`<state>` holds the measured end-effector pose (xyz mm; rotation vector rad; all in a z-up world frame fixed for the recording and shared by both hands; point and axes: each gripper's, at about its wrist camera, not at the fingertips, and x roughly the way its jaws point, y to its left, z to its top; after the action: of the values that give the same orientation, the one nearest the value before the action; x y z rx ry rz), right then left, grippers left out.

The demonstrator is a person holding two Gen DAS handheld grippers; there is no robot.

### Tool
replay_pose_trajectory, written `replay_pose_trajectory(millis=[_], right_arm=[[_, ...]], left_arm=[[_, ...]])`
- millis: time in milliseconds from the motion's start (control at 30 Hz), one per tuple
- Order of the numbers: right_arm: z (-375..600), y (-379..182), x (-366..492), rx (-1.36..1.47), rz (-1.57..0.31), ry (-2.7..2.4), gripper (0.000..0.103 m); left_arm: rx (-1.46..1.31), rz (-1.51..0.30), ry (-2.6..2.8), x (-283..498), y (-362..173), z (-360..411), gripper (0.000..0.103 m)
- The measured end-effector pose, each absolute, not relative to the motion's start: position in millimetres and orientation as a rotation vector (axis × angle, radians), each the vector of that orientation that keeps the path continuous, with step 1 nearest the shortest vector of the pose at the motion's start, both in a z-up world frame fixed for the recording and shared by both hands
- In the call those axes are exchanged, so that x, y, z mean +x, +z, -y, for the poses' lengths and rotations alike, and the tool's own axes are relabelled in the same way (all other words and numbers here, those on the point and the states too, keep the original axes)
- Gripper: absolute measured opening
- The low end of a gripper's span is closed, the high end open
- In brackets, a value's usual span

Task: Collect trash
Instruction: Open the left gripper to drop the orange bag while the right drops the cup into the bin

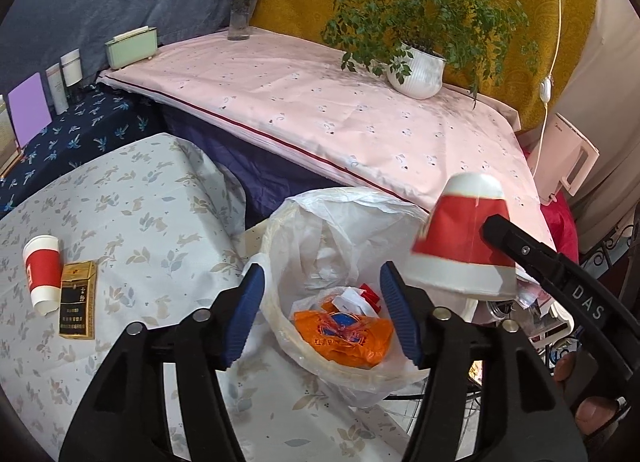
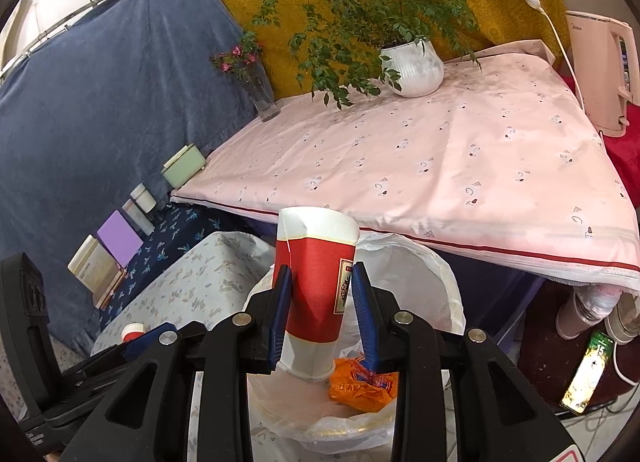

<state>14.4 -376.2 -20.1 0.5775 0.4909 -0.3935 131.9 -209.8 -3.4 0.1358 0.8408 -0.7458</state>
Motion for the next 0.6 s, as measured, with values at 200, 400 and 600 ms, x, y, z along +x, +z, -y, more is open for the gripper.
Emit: replay_pose_trajectory(millis=[200, 400, 600], right_arm=[[364, -16, 20, 0.553, -0.497, -0.383, 0.032], [350, -7, 21, 0.536, -0.487, -0.362, 0.041], [329, -1, 28, 0.506, -0.495, -0.333, 0.046]], left_arm=[[0.126, -0.835, -0.708, 136, -3, 195, 0.066], [0.1, -0.828, -0.665, 141, -1, 175, 0.074], [0.07, -0.819, -0.613, 146, 1, 148, 0.078]])
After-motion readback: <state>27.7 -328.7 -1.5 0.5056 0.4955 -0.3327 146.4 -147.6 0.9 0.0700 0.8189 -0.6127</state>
